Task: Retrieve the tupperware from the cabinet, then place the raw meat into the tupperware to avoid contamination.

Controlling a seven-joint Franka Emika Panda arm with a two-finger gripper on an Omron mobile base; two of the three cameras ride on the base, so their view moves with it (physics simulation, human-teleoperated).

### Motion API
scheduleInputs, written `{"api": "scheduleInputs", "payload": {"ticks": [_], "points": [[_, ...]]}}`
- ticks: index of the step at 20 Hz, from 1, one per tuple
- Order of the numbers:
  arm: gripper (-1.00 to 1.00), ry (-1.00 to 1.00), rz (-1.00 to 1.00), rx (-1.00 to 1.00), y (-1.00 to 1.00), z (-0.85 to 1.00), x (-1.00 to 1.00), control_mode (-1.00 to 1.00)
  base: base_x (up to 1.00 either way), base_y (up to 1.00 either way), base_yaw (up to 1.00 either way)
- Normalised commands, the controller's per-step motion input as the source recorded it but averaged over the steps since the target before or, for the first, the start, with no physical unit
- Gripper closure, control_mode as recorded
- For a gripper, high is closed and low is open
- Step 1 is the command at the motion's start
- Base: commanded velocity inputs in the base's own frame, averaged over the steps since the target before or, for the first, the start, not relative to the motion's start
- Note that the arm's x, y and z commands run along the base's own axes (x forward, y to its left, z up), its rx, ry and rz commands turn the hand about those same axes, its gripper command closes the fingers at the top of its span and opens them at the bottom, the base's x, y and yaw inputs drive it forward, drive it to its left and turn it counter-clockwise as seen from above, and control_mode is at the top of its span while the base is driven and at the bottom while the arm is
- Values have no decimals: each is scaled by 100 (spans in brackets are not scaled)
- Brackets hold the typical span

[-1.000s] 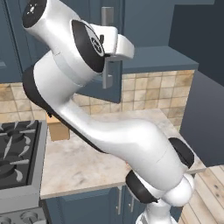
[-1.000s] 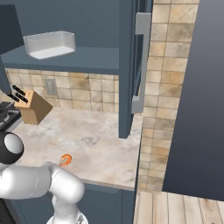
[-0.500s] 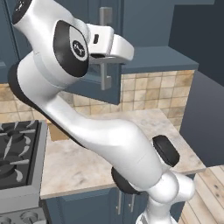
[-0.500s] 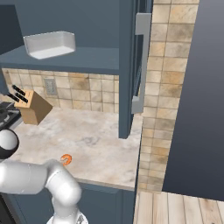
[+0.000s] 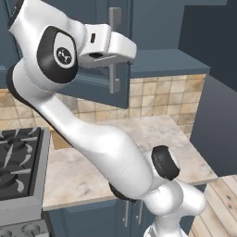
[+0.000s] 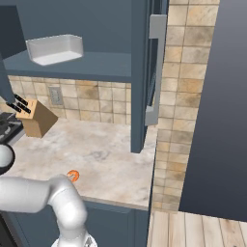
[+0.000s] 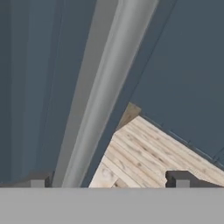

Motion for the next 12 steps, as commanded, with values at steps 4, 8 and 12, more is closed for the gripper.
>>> {"api": "scheduleInputs", "payload": {"ticks": [4, 8, 12], "points": [[-100, 2, -20, 0, -4, -6, -74, -100, 0, 0, 0], [-100, -15, -2, 3, -4, -15, -18, -100, 0, 0, 0], [-100, -24, 22, 11, 15, -16, 31, -100, 0, 0, 0]]}}
